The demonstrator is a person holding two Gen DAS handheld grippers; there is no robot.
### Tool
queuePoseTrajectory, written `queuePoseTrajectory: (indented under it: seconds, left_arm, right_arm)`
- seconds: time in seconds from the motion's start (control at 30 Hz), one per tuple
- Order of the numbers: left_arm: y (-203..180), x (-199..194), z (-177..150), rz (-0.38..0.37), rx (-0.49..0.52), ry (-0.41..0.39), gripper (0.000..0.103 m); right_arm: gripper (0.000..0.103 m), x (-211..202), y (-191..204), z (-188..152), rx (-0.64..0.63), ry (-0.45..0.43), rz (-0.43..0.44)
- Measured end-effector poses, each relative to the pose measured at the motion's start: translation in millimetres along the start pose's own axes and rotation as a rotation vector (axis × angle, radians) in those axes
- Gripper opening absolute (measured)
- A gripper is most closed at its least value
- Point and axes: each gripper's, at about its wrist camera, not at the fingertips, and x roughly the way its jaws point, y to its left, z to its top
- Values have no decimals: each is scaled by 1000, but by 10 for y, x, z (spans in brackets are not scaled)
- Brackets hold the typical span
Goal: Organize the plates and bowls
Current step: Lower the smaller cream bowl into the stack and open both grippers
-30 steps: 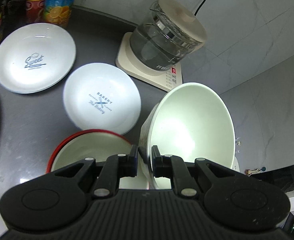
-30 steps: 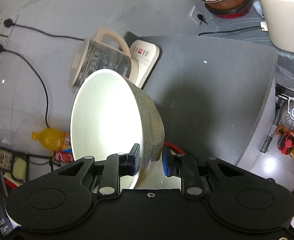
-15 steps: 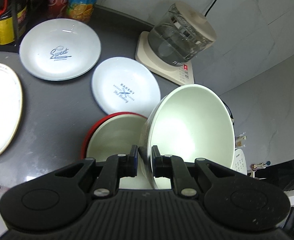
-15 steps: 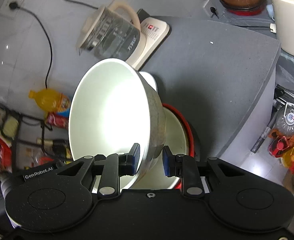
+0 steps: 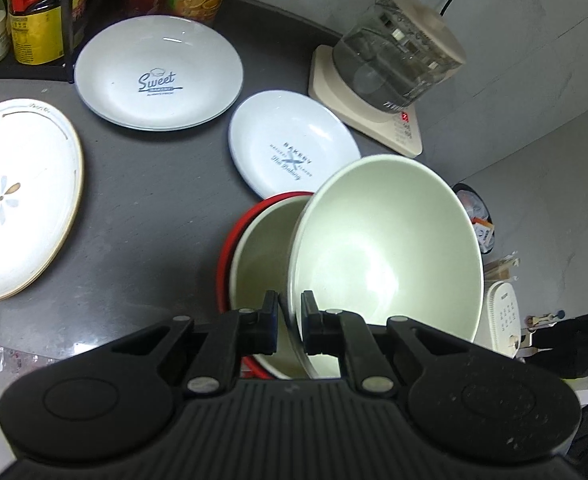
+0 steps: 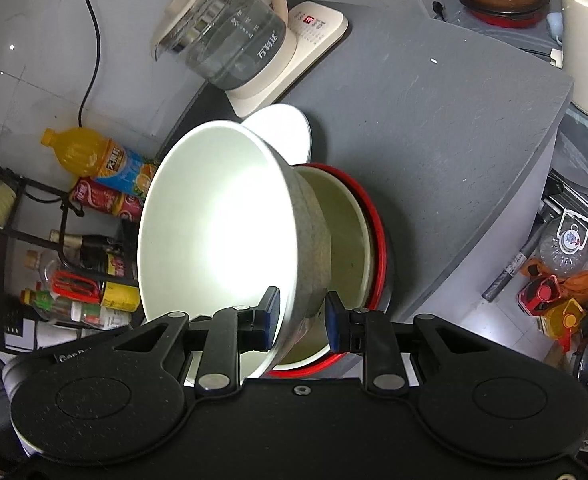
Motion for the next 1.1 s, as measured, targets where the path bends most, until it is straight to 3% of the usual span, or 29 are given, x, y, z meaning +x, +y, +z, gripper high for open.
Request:
queuePoseTrajectory:
  seconds: [0.57,0.97,1.1]
  left_arm:
    - [137,204,-1,57,31,95,11]
    - [64,198,194,85,108,35,12]
    - [97,273,209,85,116,40,5]
  right_arm:
    - [23,139,-57,63,49,0,-58]
    - [23,202,1,167,5,6,-105]
    - [24,219,17,214,-10,24,-113]
